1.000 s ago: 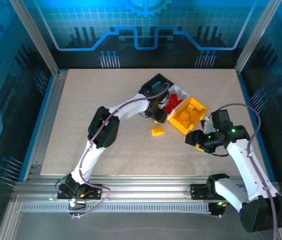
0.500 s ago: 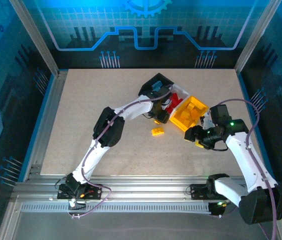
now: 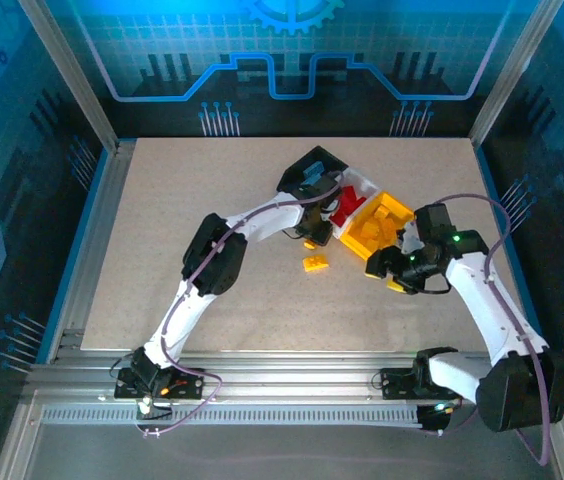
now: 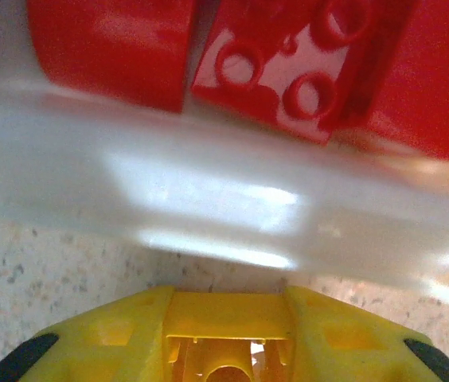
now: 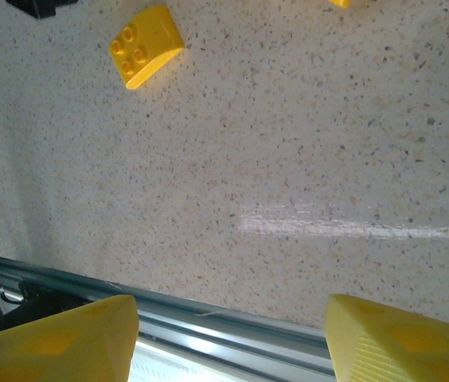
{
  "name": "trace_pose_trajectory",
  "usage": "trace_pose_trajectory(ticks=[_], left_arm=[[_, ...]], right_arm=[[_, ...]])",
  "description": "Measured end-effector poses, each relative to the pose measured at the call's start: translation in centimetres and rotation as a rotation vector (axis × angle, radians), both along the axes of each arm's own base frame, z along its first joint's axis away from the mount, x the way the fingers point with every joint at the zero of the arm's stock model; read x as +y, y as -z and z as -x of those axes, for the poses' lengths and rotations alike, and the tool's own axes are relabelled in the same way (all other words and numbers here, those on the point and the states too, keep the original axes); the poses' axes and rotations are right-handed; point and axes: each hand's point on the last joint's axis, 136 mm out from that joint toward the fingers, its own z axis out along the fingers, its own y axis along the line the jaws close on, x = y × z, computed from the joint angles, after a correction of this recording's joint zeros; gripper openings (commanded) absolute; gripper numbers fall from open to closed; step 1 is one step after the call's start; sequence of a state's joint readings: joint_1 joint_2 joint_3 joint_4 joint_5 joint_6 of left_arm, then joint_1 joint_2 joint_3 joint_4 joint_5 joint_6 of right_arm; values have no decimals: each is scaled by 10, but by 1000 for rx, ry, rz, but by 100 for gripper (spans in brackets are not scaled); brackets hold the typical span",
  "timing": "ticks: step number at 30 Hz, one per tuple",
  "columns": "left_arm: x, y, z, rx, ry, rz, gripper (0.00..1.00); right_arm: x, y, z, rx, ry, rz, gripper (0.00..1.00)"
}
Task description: Sort the legos into containers by color
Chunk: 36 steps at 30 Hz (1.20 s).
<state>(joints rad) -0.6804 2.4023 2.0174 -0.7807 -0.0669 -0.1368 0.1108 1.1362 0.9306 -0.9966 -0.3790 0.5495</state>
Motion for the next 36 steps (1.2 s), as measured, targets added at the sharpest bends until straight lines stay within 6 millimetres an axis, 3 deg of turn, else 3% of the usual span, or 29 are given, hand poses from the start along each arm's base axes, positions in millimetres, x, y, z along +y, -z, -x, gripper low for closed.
trace_pose_trajectory(ticks=[6,11,14,19,24,26,31,36], left_arm=[[35,-10,-3,102,-175,82,30],[68,-48,-30,130,-368,235,31],[66,-72,-36,138,-422,326,32],[21,-103,-28,171,-405,450,32],[-54,-142,-18,178,-311,590,32],[-79,-146,-12,189,-280,624,32],[-125,-131,0,234,-252,666,36],[-152,-101,-2,265,-267,682,54]], right_arm=[[3,0,-20,-24,-2,-2,64],[4,4,-32,-36,3,-3,64],[3,3,-36,-51,12,-4,64],[-7,-8,-40,-99,56,0,64],[-28,-30,-36,-201,140,8,65],[-33,-34,-31,-224,160,8,65],[-37,-35,-17,-213,182,4,65],[-36,-38,-4,-209,172,-2,65]])
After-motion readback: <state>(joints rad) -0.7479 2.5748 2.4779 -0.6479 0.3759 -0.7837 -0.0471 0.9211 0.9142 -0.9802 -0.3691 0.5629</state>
